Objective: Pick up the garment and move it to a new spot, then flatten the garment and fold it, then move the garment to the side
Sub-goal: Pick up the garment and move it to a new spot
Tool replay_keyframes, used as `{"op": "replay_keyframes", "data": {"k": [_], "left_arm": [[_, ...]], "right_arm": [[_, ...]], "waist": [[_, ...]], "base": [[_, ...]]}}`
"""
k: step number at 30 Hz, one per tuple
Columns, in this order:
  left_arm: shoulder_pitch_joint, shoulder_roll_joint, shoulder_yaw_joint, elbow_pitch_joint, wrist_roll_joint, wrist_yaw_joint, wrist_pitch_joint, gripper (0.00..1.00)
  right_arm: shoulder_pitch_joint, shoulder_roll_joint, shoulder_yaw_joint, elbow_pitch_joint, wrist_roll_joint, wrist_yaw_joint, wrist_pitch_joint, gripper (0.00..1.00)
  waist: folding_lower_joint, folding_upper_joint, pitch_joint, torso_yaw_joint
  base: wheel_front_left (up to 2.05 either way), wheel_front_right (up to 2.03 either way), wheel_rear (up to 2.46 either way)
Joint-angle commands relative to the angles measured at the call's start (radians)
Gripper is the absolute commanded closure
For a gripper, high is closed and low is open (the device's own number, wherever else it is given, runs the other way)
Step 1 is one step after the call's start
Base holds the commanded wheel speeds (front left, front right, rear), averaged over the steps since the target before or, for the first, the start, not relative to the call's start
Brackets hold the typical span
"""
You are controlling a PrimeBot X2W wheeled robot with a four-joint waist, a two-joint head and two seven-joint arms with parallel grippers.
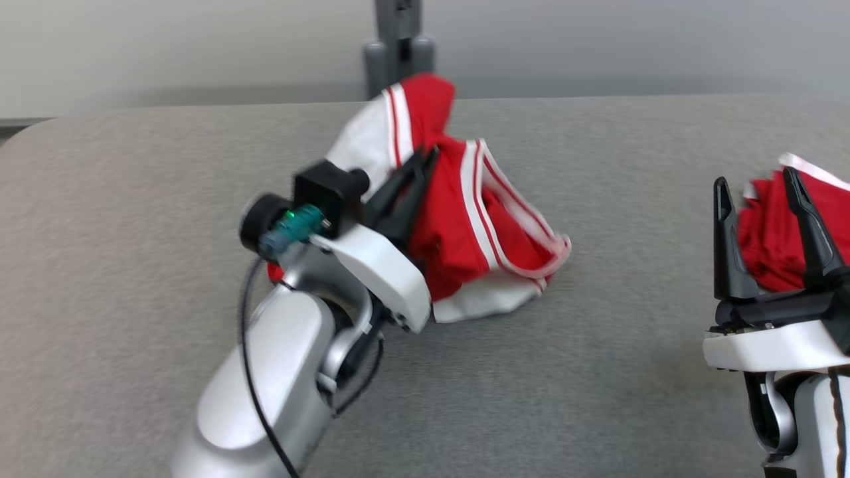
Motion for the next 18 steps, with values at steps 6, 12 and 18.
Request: {"op": "replay_keyframes", "data": {"k": [6, 12, 18], "left_arm": [[0.008, -0.011, -0.115, 0.094, 0.025, 0.053, -0.043, 1.00], [-0.013, -0.012, -0.253, 0.192, -0.043, 0.058, -0.077, 0.00], [-0.036, -0.012, -0.278, 0.237, -0.101, 0.071, -0.129, 0.00]], "right_arm": [[0.001, -0.003, -0.013, -0.009, 0.021, -0.001, -0.011, 0.00], [0.011, -0.004, -0.015, 0.007, 0.038, -0.001, -0.017, 0.00], [0.017, -0.004, -0.019, 0.015, 0.044, -0.001, -0.018, 0.00]], "waist": [[0.0000, -0.0001, 0.047, -0.156], [0.0000, -0.0001, 0.069, -0.205], [0.0000, -0.0001, 0.061, -0.184]], "base": [[0.00, 0.00, 0.00], [0.00, 0.00, 0.00], [0.00, 0.00, 0.00]]}}
